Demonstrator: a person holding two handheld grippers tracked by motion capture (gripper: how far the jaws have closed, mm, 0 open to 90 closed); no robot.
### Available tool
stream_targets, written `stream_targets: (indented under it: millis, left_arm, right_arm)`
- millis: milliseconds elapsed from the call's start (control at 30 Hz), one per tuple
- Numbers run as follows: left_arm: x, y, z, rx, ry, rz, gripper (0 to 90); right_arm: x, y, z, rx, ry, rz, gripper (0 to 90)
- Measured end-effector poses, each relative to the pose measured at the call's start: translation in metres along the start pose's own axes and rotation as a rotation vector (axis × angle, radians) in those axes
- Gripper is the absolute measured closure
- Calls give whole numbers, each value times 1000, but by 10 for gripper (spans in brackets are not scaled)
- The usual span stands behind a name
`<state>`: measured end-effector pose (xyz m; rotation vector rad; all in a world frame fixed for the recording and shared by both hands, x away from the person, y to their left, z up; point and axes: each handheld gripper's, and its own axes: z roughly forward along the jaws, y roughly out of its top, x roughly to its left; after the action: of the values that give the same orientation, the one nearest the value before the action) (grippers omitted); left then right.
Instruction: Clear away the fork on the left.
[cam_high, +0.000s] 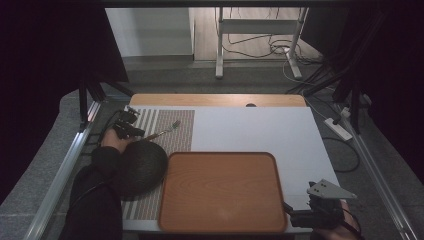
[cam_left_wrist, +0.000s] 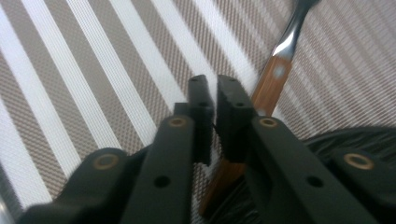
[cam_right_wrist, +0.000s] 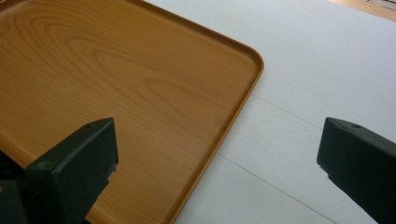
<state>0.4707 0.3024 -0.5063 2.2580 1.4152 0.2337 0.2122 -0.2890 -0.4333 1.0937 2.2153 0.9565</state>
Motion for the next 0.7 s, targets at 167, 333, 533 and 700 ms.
stream_targets:
  millis: [167, 333, 533, 700]
  left_arm:
    - [-4, 3, -7, -54, -18, 26, 547]
    - [-12, 9, -1, -41, -26, 53, 217]
    - [-19, 16, 12, 0, -47, 69, 0]
    - [-22, 17, 23, 60, -4, 91, 0]
  right_arm:
    - [0, 0, 1, 3, 3, 1, 0]
    - [1, 0, 1, 7, 1, -3, 0]
    - [1, 0, 1, 6, 2, -4, 0]
    - [1, 0, 0, 5, 3, -5, 0]
